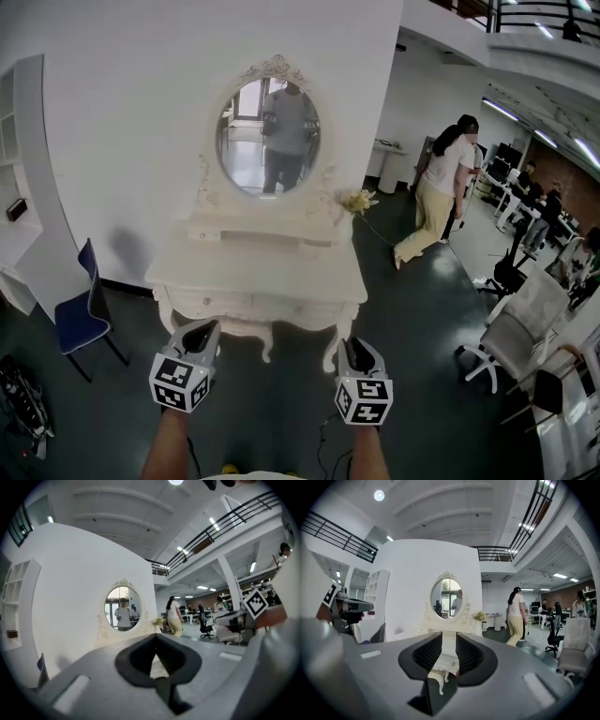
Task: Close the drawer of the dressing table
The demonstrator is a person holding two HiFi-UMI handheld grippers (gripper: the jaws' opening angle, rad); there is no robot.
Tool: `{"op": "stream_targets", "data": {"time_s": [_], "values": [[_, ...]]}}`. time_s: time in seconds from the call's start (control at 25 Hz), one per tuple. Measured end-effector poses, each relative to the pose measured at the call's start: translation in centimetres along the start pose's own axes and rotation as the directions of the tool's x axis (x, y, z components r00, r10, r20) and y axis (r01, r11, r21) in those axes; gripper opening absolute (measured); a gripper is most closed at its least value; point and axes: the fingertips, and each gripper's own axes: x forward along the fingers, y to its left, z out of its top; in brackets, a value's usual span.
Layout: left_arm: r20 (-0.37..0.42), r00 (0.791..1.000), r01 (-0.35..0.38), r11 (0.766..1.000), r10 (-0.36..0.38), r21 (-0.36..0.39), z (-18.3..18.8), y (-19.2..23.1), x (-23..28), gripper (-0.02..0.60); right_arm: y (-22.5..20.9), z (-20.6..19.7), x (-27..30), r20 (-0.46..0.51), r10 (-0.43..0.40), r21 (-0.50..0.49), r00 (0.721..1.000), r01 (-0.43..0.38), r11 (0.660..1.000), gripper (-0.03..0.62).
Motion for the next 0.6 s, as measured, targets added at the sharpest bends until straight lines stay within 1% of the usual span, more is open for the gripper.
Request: {"op": "stream_targets", "data": {"time_s": [0.32,0.6], "values": [[-0.009,1.000,0.003,1.000,-0.003,0.009,0.2,-2.8,3.1,-0.002,-3.2,-0.3,0.8,0.003,0.009,0.004,1.000,-0.009,1.000,0.077],[-0.002,1.000,-0.021,1.000,0.021,-0.008,-0.2,-5.2,6.4,-0.002,-6.8,-1.3,2.0,-0.009,0.047,-0.017,0.999,-0.047,0.999,0.077]]}}
